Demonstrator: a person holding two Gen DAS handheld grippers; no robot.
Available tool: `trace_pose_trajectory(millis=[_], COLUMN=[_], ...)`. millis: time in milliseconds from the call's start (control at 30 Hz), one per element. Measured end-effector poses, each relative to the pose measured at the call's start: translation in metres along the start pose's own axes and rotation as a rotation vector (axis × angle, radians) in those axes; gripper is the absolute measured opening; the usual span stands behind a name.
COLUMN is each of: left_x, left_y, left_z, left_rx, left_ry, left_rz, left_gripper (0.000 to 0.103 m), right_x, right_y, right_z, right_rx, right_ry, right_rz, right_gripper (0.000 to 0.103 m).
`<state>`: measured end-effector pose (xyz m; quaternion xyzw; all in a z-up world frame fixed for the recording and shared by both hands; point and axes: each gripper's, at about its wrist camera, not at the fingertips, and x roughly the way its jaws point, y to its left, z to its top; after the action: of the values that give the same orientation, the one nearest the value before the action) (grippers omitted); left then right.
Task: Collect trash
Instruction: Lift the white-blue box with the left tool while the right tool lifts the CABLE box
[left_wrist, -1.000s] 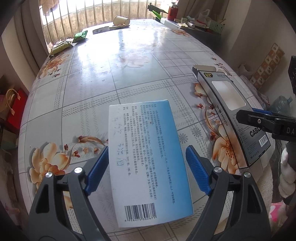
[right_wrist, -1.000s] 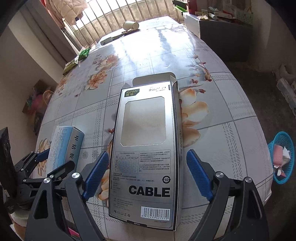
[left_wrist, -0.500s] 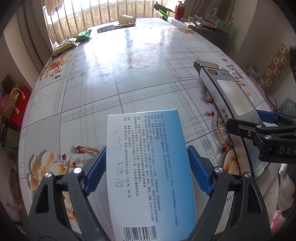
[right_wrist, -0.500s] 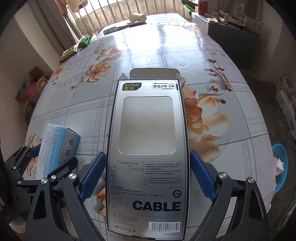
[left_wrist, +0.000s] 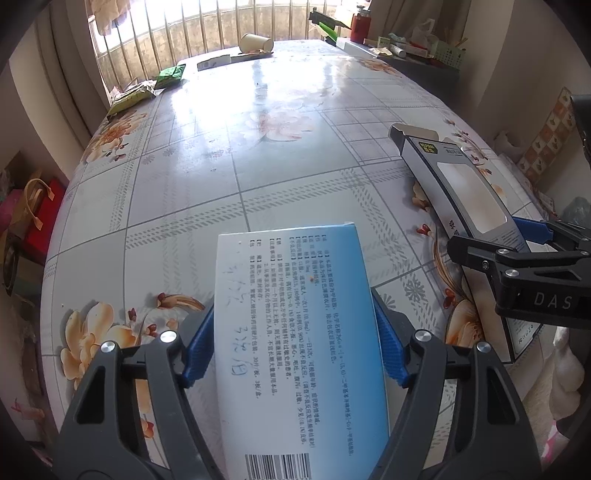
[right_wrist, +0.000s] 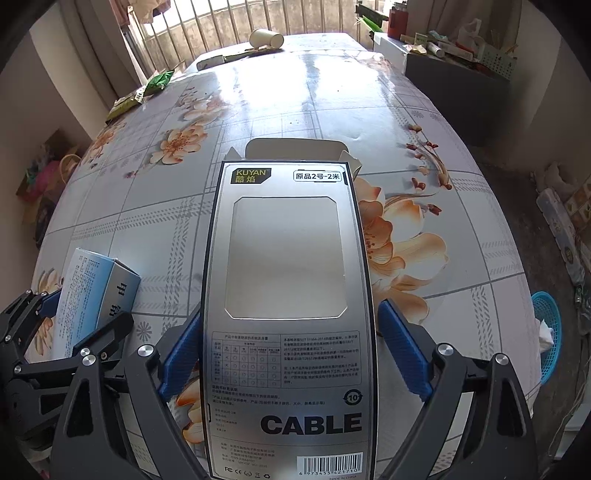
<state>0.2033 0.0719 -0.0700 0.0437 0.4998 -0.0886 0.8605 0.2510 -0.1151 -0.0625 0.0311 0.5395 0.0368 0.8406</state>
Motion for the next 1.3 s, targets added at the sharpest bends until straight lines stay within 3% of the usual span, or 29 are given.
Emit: trace_pose_trajectory(millis=[67, 1300], left_x=[0.0, -0.028], left_y=[0.0, -0.015], left_z=[0.0, -0.004], left_rx=[0.001, 0.039], left_ry=[-0.003, -0.08], left_rz=[0.002, 0.036], left_gripper=[0.07, 0.069], right_x=[-0.002, -0.029], right_y=[-0.002, -0.016], right_z=[-0.002, -0.012], right_rx=[0.002, 0.049], right_ry=[-0.003, -0.051], right_rz=[-0.006, 0.034], right_gripper=[0.084, 0.082])
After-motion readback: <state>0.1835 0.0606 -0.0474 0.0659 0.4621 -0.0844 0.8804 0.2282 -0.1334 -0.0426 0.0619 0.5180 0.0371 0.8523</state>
